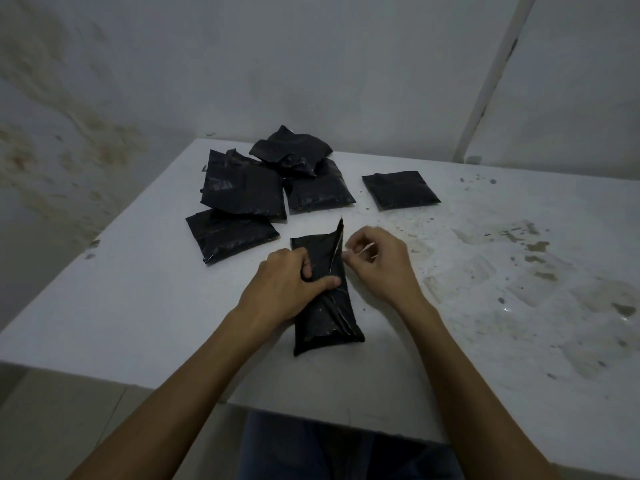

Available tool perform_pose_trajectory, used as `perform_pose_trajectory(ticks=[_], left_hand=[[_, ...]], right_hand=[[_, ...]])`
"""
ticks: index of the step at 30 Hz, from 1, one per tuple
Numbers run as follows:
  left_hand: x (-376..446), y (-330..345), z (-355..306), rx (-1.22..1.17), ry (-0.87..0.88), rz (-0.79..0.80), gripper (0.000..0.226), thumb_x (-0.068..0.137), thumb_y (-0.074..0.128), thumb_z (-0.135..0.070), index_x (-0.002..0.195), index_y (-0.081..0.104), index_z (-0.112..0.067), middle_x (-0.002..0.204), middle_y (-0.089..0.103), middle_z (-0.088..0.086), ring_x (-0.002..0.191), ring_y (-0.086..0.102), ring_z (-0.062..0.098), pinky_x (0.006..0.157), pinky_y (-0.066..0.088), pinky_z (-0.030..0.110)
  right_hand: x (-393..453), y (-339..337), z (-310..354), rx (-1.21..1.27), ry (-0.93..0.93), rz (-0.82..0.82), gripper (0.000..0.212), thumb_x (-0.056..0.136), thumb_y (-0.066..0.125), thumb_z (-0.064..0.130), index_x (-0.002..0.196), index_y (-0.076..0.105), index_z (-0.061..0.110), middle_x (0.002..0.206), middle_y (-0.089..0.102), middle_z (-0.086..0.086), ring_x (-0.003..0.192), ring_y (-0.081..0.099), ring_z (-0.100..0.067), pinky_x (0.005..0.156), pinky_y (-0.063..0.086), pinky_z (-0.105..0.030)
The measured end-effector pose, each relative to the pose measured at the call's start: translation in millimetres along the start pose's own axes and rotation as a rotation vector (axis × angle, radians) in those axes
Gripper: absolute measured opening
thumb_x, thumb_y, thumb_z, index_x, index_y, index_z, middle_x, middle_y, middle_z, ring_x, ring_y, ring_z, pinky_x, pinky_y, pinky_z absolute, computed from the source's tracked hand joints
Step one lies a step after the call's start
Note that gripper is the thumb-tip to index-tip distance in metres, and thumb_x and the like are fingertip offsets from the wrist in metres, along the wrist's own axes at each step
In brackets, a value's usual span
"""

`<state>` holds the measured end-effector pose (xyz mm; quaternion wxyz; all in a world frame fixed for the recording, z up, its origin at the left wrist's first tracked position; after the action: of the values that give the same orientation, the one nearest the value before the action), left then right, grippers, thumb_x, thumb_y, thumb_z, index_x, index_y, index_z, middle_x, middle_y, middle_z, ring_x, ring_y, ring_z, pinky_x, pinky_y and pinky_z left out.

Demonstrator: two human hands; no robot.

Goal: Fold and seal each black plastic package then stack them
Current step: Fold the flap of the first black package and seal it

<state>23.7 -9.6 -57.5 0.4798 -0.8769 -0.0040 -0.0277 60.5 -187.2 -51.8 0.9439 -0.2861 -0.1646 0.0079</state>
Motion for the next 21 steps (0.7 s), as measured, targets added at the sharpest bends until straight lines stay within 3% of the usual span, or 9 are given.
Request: perform_pose_trajectory(ticks=[3, 8, 11, 13, 15, 17, 19, 21], left_hand=[[-2.3, -0.8, -1.4, 0.006, -0.005, 0.002, 0.051, 0.080, 0.074, -0.067, 0.080, 0.054, -0.020, 0.084, 0.060, -0.002, 0.075, 0.055, 0.012, 0.058, 0.037, 0.029], [-1.8, -1.0, 1.3, -0.020, -0.012, 0.036, 0.042, 0.085, 0.073, -0.060, 0.079, 0.057, -0.022, 0.082, 0.061, -0.005, 0.073, 0.057, 0.011, 0.058, 0.040, 0.029], [4.1, -4.3, 2.6, -0.060, 0.027, 0.078, 0.038, 0.098, 0.061, -0.051, 0.075, 0.063, -0.020, 0.074, 0.063, -0.005, 0.070, 0.060, 0.013, 0.060, 0.040, 0.031], [10.5, -11.0, 2.2, -0.054, 0.075, 0.103, 0.039, 0.104, 0.053, -0.041, 0.073, 0.069, -0.023, 0.067, 0.063, -0.007, 0.064, 0.059, 0.009, 0.062, 0.039, 0.032], [18.0, -21.1, -0.7, 0.051, 0.132, 0.068, 0.025, 0.100, 0.057, -0.037, 0.080, 0.070, -0.031, 0.069, 0.061, -0.012, 0.065, 0.057, 0.006, 0.064, 0.043, 0.032], [24.1, -36.4, -8.2, 0.086, 0.233, -0.049, 0.005, 0.091, 0.066, -0.033, 0.097, 0.067, -0.034, 0.081, 0.058, -0.014, 0.074, 0.056, 0.005, 0.069, 0.049, 0.032], [28.7, -41.2, -22.2, 0.106, 0.439, -0.100, 0.034, 0.083, 0.068, -0.031, 0.117, 0.064, -0.032, 0.110, 0.058, -0.011, 0.100, 0.058, 0.007, 0.082, 0.048, 0.034], [34.6, -29.4, -31.3, 0.184, 0.587, 0.032, 0.055, 0.077, 0.063, -0.032, 0.132, 0.061, -0.029, 0.142, 0.054, -0.007, 0.134, 0.048, 0.013, 0.106, 0.039, 0.037]], right_hand=[[-2.0, 15.6, -1.8, -0.038, 0.016, 0.186, 0.014, 0.092, 0.073, 0.014, 0.101, 0.073, 0.025, 0.098, 0.065, 0.002, 0.084, 0.063, -0.010, 0.076, 0.049, -0.020], [-2.1, 20.9, 0.5, -0.106, 0.046, 0.314, 0.027, 0.096, 0.070, 0.021, 0.122, 0.072, 0.025, 0.106, 0.060, -0.002, 0.092, 0.060, -0.012, 0.086, 0.048, -0.023], [-5.4, 20.2, 8.9, -0.161, 0.050, 0.398, 0.039, 0.097, 0.068, 0.025, 0.136, 0.065, 0.024, 0.109, 0.054, -0.002, 0.096, 0.059, -0.014, 0.093, 0.048, -0.027], [-9.4, 18.2, 16.2, -0.165, 0.056, 0.458, 0.050, 0.094, 0.072, 0.033, 0.142, 0.060, 0.024, 0.105, 0.051, 0.002, 0.093, 0.057, -0.010, 0.088, 0.049, -0.021], [-13.8, 18.5, 21.3, -0.216, 0.049, 0.527, 0.067, 0.086, 0.080, 0.043, 0.146, 0.054, 0.027, 0.107, 0.047, 0.004, 0.093, 0.053, -0.008, 0.080, 0.045, -0.018], [-16.3, 21.0, 20.5, -0.296, 0.046, 0.577, 0.086, 0.079, 0.084, 0.050, 0.152, 0.045, 0.031, 0.116, 0.043, 0.002, 0.100, 0.052, -0.012, 0.086, 0.044, -0.025], [-16.6, 23.2, 19.8, -0.315, 0.056, 0.595, 0.091, 0.078, 0.084, 0.050, 0.154, 0.040, 0.032, 0.121, 0.039, 0.003, 0.104, 0.051, -0.014, 0.091, 0.044, -0.029], [-16.8, 24.6, 23.7, -0.335, 0.046, 0.619, 0.087, 0.079, 0.084, 0.047, 0.154, 0.041, 0.032, 0.122, 0.038, 0.003, 0.104, 0.050, -0.015, 0.093, 0.046, -0.031]])
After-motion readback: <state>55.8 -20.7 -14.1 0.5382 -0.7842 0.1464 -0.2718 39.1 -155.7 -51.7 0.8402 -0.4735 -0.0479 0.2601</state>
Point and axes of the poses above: each hand's wrist, its own x-axis towards the middle knuckle, its own y-axis out of the palm, z = x × y, the point moved 8 cm from there along x, towards the middle knuckle
